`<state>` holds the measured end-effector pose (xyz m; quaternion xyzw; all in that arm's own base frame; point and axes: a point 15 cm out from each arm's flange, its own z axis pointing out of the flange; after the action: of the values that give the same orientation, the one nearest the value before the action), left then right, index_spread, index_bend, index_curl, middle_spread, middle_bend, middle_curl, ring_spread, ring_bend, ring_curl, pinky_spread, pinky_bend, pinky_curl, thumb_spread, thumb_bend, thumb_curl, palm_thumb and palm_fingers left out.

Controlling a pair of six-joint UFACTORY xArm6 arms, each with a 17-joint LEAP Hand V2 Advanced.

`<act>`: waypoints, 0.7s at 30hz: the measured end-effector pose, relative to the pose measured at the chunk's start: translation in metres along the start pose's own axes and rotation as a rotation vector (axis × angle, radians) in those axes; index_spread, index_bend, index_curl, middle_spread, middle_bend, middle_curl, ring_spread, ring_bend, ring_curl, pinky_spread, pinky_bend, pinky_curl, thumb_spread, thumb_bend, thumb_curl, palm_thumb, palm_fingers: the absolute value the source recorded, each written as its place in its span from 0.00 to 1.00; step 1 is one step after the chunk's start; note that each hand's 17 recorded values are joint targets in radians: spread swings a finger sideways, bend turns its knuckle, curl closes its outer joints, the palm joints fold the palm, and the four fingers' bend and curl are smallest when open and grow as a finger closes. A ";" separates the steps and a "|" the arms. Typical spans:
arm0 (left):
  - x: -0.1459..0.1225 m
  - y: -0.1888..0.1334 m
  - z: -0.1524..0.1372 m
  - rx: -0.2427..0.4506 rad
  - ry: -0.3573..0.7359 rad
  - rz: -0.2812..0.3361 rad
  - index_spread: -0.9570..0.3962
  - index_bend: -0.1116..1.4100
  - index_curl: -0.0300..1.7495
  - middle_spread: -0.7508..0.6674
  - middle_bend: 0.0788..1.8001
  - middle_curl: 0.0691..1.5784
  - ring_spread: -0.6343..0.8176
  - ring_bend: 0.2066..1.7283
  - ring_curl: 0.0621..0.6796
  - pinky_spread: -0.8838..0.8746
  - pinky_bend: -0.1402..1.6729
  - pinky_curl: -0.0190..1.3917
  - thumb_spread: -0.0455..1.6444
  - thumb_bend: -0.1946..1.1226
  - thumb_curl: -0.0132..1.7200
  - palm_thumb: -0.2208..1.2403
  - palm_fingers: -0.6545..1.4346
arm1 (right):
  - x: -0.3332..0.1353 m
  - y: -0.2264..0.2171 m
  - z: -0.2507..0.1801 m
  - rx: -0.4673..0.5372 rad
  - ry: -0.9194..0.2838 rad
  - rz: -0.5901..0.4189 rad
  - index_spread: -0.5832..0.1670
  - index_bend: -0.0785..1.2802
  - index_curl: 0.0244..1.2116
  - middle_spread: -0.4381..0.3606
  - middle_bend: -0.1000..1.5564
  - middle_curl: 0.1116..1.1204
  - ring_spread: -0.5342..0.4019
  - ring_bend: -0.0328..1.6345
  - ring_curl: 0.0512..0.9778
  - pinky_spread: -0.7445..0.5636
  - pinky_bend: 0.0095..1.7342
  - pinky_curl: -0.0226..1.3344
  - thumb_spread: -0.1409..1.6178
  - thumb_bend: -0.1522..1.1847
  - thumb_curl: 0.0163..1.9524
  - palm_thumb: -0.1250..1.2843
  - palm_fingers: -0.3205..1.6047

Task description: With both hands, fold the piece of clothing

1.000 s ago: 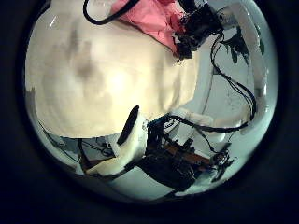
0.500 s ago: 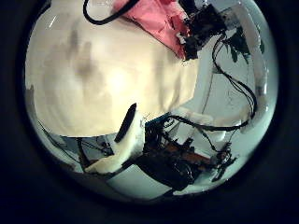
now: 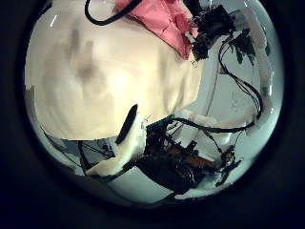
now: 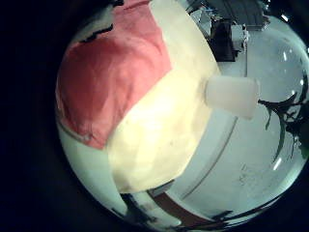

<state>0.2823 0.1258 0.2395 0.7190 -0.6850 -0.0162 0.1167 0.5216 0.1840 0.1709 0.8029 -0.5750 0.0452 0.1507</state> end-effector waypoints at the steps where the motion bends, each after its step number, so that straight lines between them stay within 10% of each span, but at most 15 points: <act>1: 0.000 0.000 0.000 -0.001 -0.002 0.000 0.80 0.19 0.21 0.77 0.06 0.15 0.83 0.08 0.26 0.80 0.19 0.23 0.74 0.14 0.16 0.43 0.33 | -0.001 -0.004 0.000 0.003 -0.001 0.001 0.20 0.34 0.57 0.25 0.55 0.43 0.25 0.65 0.40 0.17 0.57 0.22 0.69 0.10 0.14 0.29 0.69; 11: -0.004 0.001 -0.001 -0.001 -0.013 -0.006 0.80 0.19 0.21 0.77 0.06 0.15 0.83 0.08 0.26 0.81 0.19 0.23 0.74 0.14 0.16 0.43 0.33 | -0.007 -0.010 0.005 0.000 0.010 -0.005 0.17 0.47 0.63 0.25 0.62 0.48 0.26 0.67 0.43 0.13 0.56 0.22 0.70 0.16 0.18 0.55 0.88; 21: -0.004 0.001 -0.001 -0.004 -0.012 -0.004 0.80 0.19 0.22 0.77 0.06 0.15 0.83 0.08 0.26 0.81 0.18 0.23 0.74 0.14 0.16 0.43 0.33 | 0.002 -0.007 -0.025 0.050 -0.002 -0.007 0.26 0.67 0.75 0.34 0.78 0.58 0.33 0.79 0.54 0.27 0.71 0.33 0.69 0.23 0.25 0.81 0.83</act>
<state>0.2809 0.1297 0.2404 0.7200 -0.6842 -0.0221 0.1139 0.5310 0.1912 0.1941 0.8085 -0.5711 0.0582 0.1298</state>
